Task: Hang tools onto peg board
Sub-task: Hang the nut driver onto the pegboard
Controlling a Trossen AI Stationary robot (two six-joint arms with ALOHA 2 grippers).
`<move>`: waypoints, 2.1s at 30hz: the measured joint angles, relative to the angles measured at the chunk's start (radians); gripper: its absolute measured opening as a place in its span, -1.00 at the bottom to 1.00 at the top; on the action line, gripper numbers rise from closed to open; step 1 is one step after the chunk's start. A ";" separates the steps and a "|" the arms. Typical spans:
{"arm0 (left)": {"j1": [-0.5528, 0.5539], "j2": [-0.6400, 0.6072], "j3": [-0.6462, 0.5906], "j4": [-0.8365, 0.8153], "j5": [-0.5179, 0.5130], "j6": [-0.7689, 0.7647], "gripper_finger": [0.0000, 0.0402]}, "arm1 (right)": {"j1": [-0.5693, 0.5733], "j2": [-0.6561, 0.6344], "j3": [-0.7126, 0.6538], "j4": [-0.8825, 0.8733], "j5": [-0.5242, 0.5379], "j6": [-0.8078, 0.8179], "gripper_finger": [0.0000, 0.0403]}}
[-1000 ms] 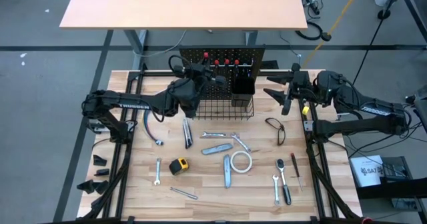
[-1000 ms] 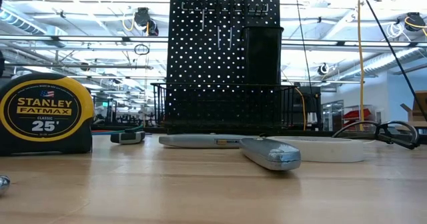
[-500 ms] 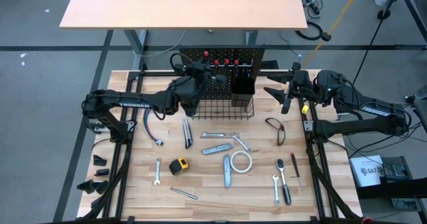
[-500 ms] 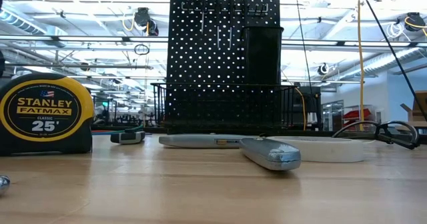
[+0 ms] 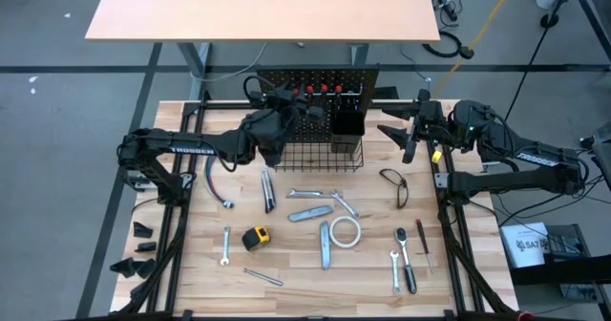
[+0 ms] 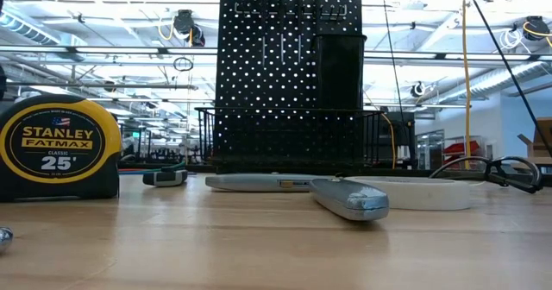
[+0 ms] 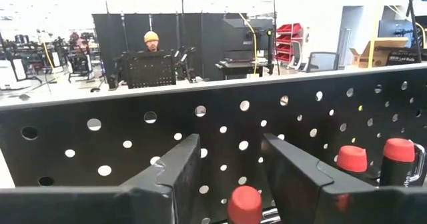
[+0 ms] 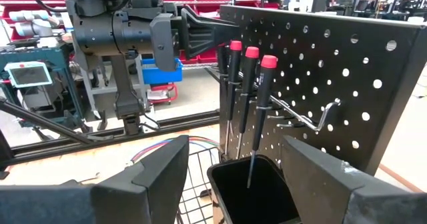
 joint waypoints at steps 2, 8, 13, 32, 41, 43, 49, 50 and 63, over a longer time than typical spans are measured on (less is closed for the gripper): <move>0.000 0.000 0.000 0.000 0.000 0.001 -0.18 | 0.000 0.000 0.000 0.000 0.000 0.000 0.13; -0.008 -0.004 -0.001 0.012 0.000 0.034 -0.18 | 0.000 0.000 0.000 0.000 0.000 0.000 0.13; -0.033 -0.029 -0.001 0.014 0.001 0.063 -0.17 | 0.000 0.000 0.000 0.000 0.000 -0.004 0.13; -0.134 -0.373 -0.001 -0.735 0.366 -0.335 -0.17 | 0.117 0.154 0.008 0.001 -0.047 0.133 0.13; -0.211 -0.515 -0.138 -0.991 0.494 -0.485 -0.17 | 0.254 0.333 0.008 -0.006 -0.045 0.324 0.13; -0.234 -0.544 -0.192 -0.985 0.538 -0.504 -0.17 | 0.285 0.360 0.008 -0.019 -0.045 0.385 0.13; -0.281 -0.601 -0.352 -0.930 0.692 -0.578 -0.17 | 0.379 0.427 0.009 -0.129 -0.061 0.626 0.06; -0.286 -0.606 -0.381 -0.897 0.713 -0.580 -0.17 | 0.397 0.435 0.009 -0.171 -0.091 0.686 0.04; -0.288 -0.574 -0.660 -0.379 0.905 -0.553 -0.17 | 0.706 0.478 0.009 -0.592 -0.166 1.194 0.03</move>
